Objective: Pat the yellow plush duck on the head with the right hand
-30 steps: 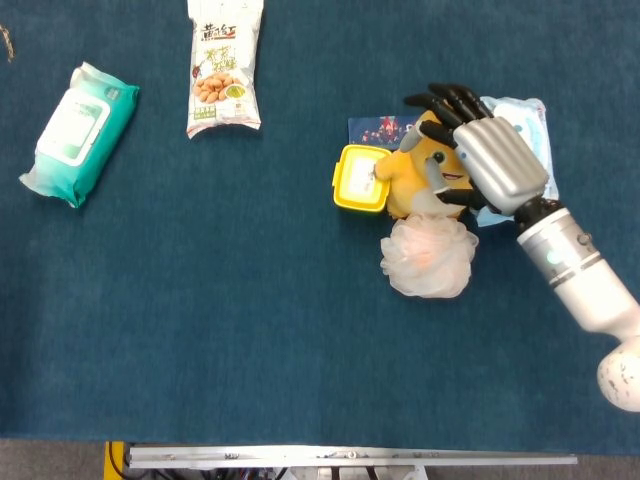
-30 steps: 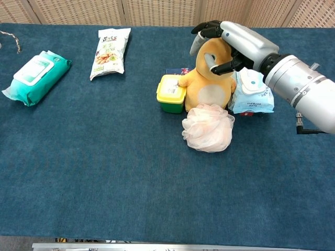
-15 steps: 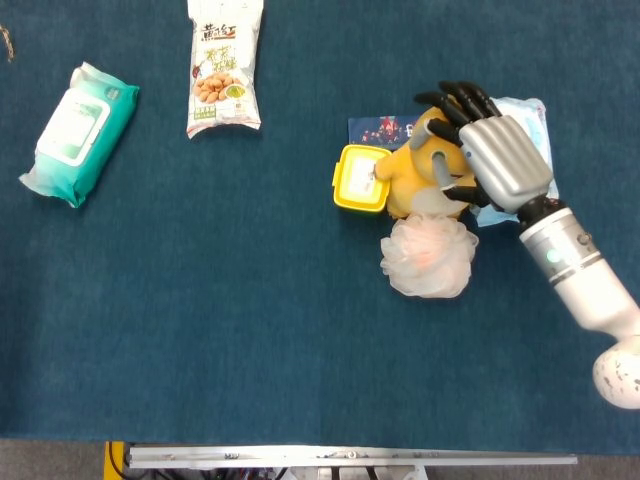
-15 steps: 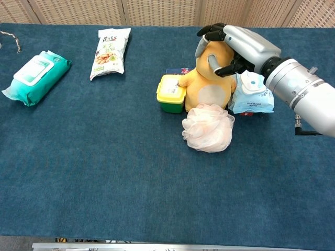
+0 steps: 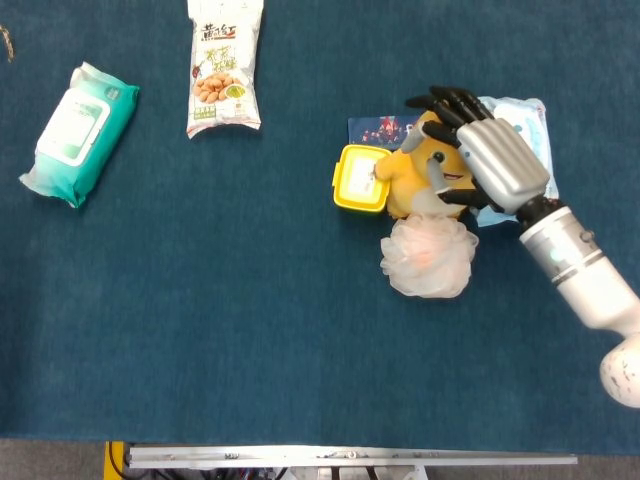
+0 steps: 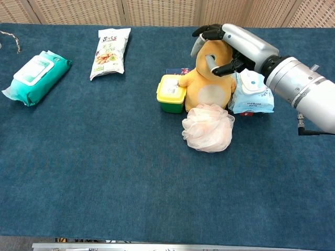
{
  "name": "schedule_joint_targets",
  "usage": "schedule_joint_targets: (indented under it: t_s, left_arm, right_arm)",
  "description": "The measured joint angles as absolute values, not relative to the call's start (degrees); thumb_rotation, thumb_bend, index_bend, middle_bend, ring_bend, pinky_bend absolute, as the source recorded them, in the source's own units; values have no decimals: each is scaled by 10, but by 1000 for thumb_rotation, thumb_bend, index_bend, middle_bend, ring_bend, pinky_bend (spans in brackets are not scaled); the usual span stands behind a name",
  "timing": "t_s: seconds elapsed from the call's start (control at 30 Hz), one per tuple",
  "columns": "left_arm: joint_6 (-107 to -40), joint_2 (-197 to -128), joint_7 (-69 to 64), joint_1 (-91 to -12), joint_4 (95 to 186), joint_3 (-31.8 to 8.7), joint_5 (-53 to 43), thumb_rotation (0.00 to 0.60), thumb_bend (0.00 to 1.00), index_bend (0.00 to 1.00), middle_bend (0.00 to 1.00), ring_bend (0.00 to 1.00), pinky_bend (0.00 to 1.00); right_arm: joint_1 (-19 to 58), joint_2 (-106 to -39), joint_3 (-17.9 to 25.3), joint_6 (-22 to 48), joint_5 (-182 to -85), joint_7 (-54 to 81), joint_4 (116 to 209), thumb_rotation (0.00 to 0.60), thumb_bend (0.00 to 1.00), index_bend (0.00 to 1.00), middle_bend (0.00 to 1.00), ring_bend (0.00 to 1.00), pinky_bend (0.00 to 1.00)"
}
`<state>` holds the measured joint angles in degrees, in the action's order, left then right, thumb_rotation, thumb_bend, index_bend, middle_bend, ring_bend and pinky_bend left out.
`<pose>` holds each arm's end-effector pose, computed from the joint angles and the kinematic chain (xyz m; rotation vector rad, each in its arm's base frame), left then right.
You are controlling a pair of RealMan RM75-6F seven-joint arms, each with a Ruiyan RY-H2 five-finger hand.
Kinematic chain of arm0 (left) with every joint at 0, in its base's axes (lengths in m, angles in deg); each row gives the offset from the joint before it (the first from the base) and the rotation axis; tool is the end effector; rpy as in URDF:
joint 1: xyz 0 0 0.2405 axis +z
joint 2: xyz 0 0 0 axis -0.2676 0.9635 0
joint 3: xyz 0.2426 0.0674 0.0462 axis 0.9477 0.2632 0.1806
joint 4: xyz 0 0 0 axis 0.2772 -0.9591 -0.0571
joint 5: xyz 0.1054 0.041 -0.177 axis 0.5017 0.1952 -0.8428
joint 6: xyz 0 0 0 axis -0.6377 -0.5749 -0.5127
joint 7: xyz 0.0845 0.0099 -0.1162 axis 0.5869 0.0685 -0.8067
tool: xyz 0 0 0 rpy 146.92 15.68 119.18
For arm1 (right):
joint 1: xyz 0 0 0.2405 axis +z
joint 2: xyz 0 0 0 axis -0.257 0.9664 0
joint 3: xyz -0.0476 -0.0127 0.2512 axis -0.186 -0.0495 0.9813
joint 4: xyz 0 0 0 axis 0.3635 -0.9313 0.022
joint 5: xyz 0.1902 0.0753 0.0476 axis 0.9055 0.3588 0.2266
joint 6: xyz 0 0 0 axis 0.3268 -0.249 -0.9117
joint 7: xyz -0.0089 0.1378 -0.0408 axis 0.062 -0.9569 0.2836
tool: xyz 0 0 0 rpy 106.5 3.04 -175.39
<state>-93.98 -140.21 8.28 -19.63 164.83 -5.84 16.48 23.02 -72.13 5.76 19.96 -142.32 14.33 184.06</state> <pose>-0.3105 0.1746 0.1732 -1.3939 -0.8114 -0.7327 -0.1232 -0.3168 0.0139 1.7764 -1.2773 1.2785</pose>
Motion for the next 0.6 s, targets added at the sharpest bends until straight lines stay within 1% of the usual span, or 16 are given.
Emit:
schedule_joint_targets:
  t_s: [0.1,0.23,0.33,0.43,0.6]
  left_arm:
    - [-939,-1402,83,-197,1648,-59,164,600,79,348,259,143,291]
    - [-940,-1402,84,-196,1649,-58,165,600,80,348,260,143,291]
    - [-941,-1402,82,-196,1650,-59,164,600,79,348,260,143,291]
    - [-943,-1401,80,-195,1650,-60,163,600,79,348,260,143,291]
    - [-942,-1399,79,-195,1651,-61,160,600,80,348,260,144,291]
  right_arm:
    - [227,-720,53,186,-1456,131,1840,600,512,406,153,40,0]
    - [222,-713,43,168,-1494,116,1842,600,326,406,153,40,0]
    - [217,-710,37,150,-1518,117,1842,600,252,406,163,41,0]
    - [210,-705,30,126,-1541,130,1843,600,217,406,176,41,0]
    - [194,-684,22,93,-1563,159,1866,600,209,406,189,41,0]
